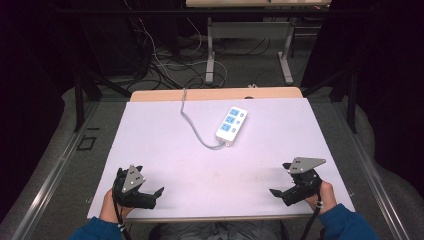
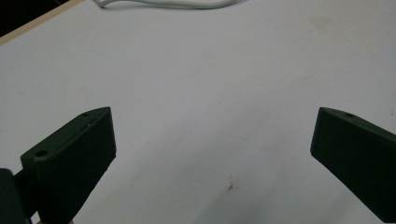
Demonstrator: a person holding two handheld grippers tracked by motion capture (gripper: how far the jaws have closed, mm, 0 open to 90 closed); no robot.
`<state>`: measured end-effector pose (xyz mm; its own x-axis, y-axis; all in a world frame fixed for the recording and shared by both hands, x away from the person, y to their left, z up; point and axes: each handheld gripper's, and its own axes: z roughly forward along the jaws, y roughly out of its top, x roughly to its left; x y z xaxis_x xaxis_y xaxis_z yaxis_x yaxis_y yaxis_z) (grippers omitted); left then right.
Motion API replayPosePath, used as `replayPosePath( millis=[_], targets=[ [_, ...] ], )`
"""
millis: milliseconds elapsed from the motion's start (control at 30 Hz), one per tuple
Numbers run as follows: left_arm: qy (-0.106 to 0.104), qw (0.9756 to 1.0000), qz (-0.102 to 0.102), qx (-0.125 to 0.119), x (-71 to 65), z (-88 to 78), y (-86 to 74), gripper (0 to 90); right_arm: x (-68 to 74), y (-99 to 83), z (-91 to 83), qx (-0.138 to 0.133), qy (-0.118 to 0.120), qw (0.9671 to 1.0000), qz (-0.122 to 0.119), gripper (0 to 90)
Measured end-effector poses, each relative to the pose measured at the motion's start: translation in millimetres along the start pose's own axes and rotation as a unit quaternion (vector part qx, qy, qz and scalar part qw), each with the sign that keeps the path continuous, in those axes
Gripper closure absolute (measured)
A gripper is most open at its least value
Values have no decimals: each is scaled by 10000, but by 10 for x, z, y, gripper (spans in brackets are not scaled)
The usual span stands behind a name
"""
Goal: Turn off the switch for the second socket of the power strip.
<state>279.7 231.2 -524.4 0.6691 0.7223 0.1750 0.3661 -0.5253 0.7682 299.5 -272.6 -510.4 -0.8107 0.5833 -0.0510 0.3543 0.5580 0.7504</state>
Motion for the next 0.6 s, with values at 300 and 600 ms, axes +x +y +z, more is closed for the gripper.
replayPosePath(
  millis=[300,600],
  targets=[
    [27,10000,-17,-1,3,16,-1,2,-60,80,95,35,-53,10000,-17,11],
    [11,10000,-7,13,3,26,-11,2,-152,192,231,76,-68,9999,-94,10]
  ],
)
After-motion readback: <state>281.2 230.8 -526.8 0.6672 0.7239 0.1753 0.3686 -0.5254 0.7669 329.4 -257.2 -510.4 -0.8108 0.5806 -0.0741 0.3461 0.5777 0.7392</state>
